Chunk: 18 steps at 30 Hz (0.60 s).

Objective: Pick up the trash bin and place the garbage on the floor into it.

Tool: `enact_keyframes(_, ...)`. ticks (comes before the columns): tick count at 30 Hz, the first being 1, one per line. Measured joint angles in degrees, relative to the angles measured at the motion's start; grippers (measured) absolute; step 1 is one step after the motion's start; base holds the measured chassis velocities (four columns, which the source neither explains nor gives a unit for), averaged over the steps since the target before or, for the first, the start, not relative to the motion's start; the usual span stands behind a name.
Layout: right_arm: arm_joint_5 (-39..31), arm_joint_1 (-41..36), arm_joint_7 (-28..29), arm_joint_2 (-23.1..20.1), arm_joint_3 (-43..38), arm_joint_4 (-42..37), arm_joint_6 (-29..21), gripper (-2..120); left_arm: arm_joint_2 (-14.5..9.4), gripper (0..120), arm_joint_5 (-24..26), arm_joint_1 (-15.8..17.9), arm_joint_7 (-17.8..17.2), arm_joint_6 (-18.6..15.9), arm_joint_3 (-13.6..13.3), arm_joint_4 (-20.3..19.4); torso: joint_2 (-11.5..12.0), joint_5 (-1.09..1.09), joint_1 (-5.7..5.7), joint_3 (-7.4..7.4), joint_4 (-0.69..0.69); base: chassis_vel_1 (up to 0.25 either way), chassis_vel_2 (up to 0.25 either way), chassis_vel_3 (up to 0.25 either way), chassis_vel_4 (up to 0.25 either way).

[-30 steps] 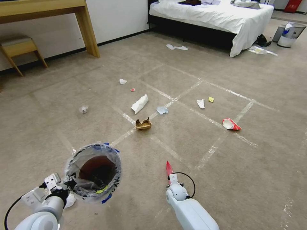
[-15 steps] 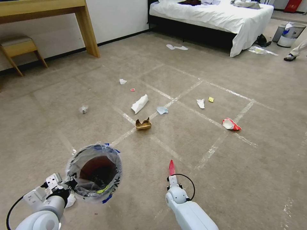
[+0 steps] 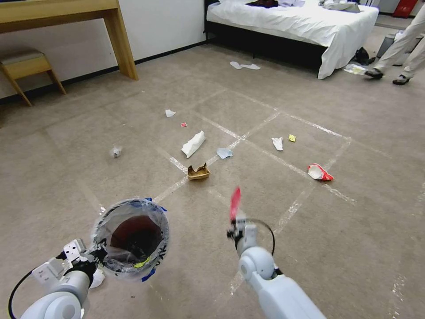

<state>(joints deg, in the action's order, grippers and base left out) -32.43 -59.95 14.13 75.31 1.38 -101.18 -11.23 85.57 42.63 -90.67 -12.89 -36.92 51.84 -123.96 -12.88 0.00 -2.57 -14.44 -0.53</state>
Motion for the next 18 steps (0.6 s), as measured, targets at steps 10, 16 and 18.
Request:
enact_keyframes(10,-7.8,7.4,-11.0,-2.8,13.6,-6.1,15.1,0,-0.2,1,0.4,0.1,-0.5,-0.6,-0.5,-0.8,0.0,0.00,0.00,0.00,0.00,0.000,0.000,0.000,0.000)
enact_keyframes(16,-8.1,14.8,-12.4,-2.8,21.9,-3.3,17.2,0,0.2,1,0.3,0.0,-0.6,-0.7,-0.5,-1.4,0.0,0.00,0.00,-0.01,0.00,0.000,0.000,0.000,0.000)
enact_keyframes(18,-7.6,16.7,-12.4,-2.5,23.7,-2.3,17.2,0,0.3,1,0.3,-0.1,-0.6,-0.7,-0.5,-1.7,0.0,0.00,0.00,-0.01,0.00,0.000,0.000,0.000,0.000)
